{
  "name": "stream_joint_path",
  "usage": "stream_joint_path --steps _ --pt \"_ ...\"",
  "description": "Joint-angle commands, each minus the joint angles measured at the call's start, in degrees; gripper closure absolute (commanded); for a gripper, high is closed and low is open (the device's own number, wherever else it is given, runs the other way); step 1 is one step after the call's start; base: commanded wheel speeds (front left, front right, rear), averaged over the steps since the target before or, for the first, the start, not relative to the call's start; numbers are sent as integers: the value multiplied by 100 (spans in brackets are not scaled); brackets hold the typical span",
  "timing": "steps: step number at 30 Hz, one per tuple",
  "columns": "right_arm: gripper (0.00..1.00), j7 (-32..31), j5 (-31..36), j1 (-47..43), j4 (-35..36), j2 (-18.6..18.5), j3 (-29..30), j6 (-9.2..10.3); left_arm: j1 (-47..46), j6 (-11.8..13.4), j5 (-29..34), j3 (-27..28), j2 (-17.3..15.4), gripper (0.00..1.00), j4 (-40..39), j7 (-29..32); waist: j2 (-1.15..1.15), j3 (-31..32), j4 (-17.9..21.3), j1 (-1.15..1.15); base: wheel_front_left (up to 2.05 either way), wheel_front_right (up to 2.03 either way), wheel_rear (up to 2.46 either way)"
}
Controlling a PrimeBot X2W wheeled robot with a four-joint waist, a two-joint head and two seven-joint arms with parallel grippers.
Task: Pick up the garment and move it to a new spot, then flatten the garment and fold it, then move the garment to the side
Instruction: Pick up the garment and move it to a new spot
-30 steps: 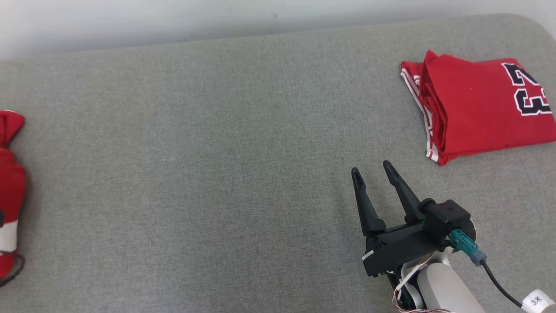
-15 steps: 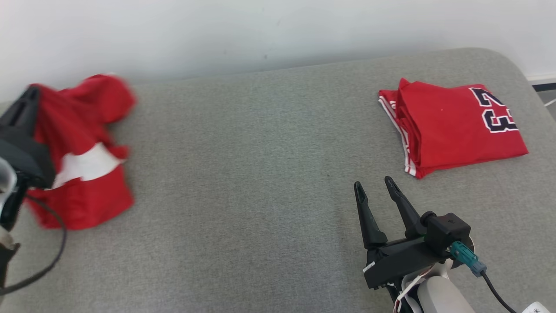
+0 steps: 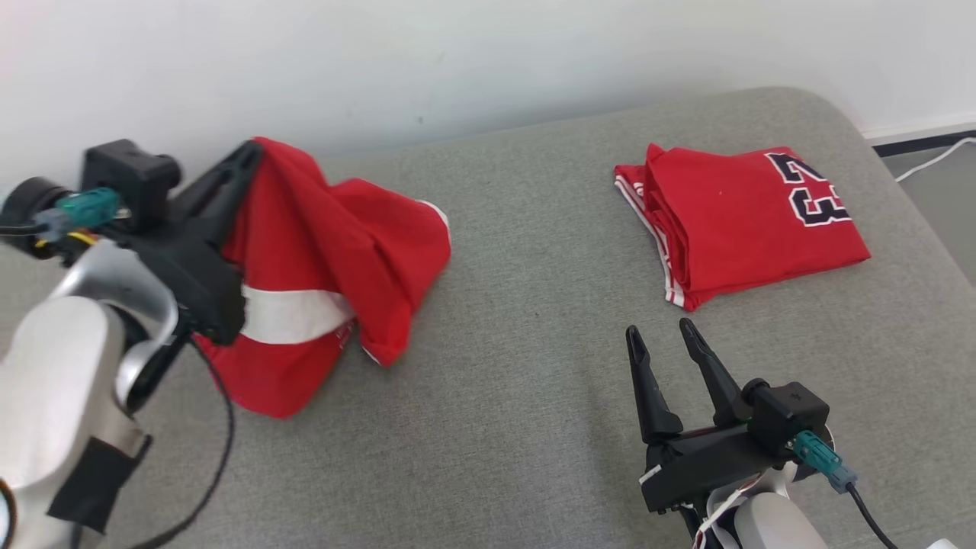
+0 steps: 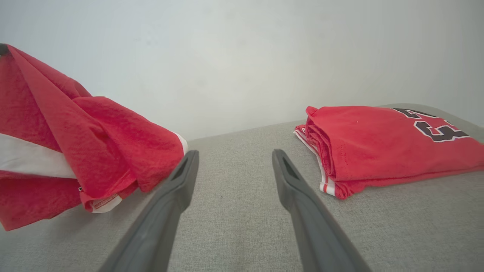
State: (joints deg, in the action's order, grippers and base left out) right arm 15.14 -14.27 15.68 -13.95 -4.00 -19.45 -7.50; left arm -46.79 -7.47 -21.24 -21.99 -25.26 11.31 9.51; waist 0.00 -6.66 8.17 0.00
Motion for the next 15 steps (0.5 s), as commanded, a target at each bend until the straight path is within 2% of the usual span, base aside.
stream_joint_path --steps 1,9,15 --pt "0 12 -26 -69 -1 18 13 2 105 12 -30 -56 40 100 -203 81 0 61 63 0 0 0 0" --pt "0 12 -1 -89 6 38 43 2 368 172 -61 -267 166 100 -947 398 0 94 109 0 0 0 0" --pt "0 12 10 -95 -25 46 73 2 1087 394 -341 -133 104 100 -857 313 0 41 114 0 0 0 0"
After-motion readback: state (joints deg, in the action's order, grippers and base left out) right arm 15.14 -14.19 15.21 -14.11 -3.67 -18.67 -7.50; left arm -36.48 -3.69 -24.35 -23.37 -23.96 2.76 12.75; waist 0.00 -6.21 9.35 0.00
